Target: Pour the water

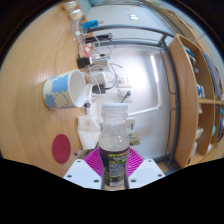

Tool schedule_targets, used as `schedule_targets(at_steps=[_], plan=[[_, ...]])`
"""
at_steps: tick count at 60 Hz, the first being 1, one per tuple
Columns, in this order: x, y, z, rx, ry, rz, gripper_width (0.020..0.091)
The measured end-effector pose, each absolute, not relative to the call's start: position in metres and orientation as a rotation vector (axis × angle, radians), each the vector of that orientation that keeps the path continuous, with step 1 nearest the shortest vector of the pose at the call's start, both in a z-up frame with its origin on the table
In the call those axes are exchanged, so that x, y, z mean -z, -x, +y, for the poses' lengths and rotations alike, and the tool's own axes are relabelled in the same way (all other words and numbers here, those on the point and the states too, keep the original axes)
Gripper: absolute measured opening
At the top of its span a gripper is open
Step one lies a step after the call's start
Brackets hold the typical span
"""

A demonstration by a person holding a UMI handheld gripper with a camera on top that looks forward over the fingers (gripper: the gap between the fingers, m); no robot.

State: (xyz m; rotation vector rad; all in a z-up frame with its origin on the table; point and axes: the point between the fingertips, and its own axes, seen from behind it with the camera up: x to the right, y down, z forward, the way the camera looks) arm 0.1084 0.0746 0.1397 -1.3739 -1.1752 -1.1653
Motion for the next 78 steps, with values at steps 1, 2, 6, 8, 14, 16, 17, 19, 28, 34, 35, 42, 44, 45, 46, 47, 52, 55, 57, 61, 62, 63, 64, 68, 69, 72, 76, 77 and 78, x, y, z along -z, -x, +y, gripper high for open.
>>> schedule_targets(at_steps=[1, 2, 6, 8, 14, 16, 17, 19, 28, 34, 35, 42, 44, 45, 46, 47, 52, 55, 57, 61, 62, 63, 64, 68, 69, 72, 76, 77, 78], plan=[[-0.145, -0.111, 0.081, 1.182, 1.34, -1.226, 0.0259], [-0.147, -0.103, 0.084, 1.225, 1.315, -1.24, 0.0259], [-0.158, -0.089, 0.093, 1.333, 1.214, -1.332, 0.0259], [-0.161, -0.082, 0.097, 1.373, 1.167, -1.374, 0.0259], [-0.169, -0.066, 0.108, 1.49, 1.028, -1.503, 0.0262], [-0.17, -0.062, 0.11, 1.533, 0.983, -1.539, 0.026], [-0.171, -0.06, 0.111, 1.556, 0.961, -1.556, 0.0261], [-0.174, -0.055, 0.113, 1.604, 0.907, -1.587, 0.0261], [-0.168, -0.042, 0.116, 1.711, 0.761, -1.714, 0.0262], [-0.162, -0.037, 0.115, 1.733, 0.717, -1.745, 0.0262], [-0.161, -0.037, 0.115, 1.731, 0.721, -1.745, 0.0262], [-0.158, -0.041, 0.115, 1.701, 0.767, -1.718, 0.0262], [-0.158, -0.042, 0.114, 1.686, 0.782, -1.702, 0.0262], [-0.158, -0.043, 0.113, 1.671, 0.795, -1.691, 0.0263], [-0.159, -0.043, 0.112, 1.651, 0.812, -1.677, 0.0264], [-0.16, -0.044, 0.11, 1.628, 0.834, -1.656, 0.0264], [-0.163, -0.056, 0.104, 1.442, 1.026, -1.495, 0.0264], [-0.156, -0.064, 0.1, 1.263, 1.198, -1.346, 0.0262], [-0.154, -0.072, 0.098, 1.123, 1.314, -1.244, 0.0261], [-0.148, -0.081, 0.094, 0.87, 1.488, -1.019, 0.0263], [-0.148, -0.082, 0.096, 0.816, 1.517, -0.955, 0.0263], [-0.147, -0.086, 0.095, 0.751, 1.548, -0.901, 0.0264], [-0.147, -0.088, 0.094, 0.687, 1.577, -0.849, 0.0264], [-0.139, -0.092, 0.092, 0.435, 1.668, -0.644, 0.0264], [-0.137, -0.092, 0.092, 0.371, 1.687, -0.598, 0.0262], [-0.125, -0.09, 0.094, 0.191, 1.733, -0.461, 0.0263], [-0.114, -0.09, 0.095, -0.027, 1.776, -0.315, 0.0262], [-0.112, -0.089, 0.096, -0.069, 1.782, -0.288, 0.0262], [-0.11, -0.09, 0.097, -0.102, 1.785, -0.265, 0.0262]])
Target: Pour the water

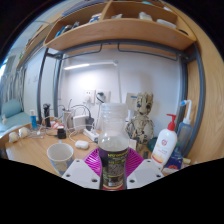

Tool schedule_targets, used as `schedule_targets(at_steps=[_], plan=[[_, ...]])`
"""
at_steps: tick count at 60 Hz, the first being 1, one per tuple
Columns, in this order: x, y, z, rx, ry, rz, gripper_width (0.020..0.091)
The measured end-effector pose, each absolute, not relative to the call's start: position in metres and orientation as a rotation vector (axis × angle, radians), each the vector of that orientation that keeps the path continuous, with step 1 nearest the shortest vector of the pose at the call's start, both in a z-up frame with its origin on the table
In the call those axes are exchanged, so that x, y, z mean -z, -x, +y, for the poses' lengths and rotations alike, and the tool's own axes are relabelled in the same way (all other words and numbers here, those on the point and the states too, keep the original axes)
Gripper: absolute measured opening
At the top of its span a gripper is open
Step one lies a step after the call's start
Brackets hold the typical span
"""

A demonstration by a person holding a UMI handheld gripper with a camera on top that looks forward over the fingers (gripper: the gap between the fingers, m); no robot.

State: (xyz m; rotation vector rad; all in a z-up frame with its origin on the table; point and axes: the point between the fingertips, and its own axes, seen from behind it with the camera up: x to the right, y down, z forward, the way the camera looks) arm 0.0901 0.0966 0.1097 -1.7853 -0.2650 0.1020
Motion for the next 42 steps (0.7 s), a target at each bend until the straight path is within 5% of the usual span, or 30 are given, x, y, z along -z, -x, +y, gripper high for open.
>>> schedule_targets(at_steps=[32, 42], plan=[[-0.073, -0.1, 0.106, -0.164, 1.751, -0.171, 0.0279], [-0.072, -0.1, 0.107, -0.146, 1.764, -0.176, 0.0364]])
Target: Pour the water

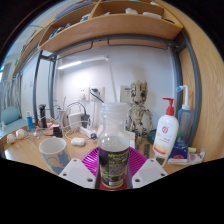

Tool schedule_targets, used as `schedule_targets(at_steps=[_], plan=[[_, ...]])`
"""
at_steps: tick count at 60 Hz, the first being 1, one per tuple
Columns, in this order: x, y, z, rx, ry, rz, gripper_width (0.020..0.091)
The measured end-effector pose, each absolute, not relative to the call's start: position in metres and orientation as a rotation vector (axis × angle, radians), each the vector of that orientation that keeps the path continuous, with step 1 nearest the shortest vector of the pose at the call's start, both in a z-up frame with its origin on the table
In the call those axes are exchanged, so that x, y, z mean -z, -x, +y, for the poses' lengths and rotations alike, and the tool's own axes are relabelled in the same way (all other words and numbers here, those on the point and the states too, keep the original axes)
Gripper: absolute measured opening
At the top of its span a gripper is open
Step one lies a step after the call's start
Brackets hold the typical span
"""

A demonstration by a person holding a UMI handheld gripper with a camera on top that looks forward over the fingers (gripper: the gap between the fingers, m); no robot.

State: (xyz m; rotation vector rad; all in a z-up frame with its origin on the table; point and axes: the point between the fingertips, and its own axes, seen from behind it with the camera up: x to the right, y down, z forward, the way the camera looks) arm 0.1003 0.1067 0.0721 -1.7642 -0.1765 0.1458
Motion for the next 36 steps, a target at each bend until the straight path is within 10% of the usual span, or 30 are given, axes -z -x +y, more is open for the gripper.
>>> schedule_targets(at_steps=[7, 14, 36], plan=[[-0.066, -0.101, 0.105, -0.13, 1.789, -0.16, 0.0471], [-0.058, -0.097, 0.093, -0.159, 1.82, -0.148, 0.0861], [-0.082, -0.107, -0.006, -0.115, 1.81, 0.032, 0.0855]])
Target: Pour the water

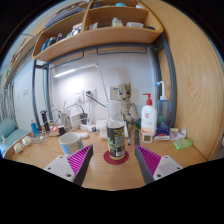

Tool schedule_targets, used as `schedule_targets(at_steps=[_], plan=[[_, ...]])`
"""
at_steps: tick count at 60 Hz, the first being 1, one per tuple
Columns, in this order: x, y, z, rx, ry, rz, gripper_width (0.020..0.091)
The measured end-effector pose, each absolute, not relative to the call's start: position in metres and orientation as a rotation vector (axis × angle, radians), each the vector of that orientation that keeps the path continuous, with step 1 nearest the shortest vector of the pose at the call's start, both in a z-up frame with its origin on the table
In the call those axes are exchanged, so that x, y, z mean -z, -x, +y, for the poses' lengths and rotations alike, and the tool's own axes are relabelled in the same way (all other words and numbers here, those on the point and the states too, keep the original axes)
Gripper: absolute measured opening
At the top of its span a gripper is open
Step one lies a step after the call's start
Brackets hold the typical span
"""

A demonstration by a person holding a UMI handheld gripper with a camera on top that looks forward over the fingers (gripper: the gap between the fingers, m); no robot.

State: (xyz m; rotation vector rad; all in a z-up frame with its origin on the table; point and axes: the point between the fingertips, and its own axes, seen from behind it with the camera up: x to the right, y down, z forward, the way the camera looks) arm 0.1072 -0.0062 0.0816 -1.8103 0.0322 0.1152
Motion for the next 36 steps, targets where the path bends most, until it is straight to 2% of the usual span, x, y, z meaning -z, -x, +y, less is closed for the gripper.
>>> schedule_targets(at_steps=[24, 36], plan=[[-0.143, -0.122, -0.095, 0.006, 1.751, 0.099, 0.0862], [-0.146, -0.117, -0.111, -0.004, 1.762, 0.095, 0.0858]])
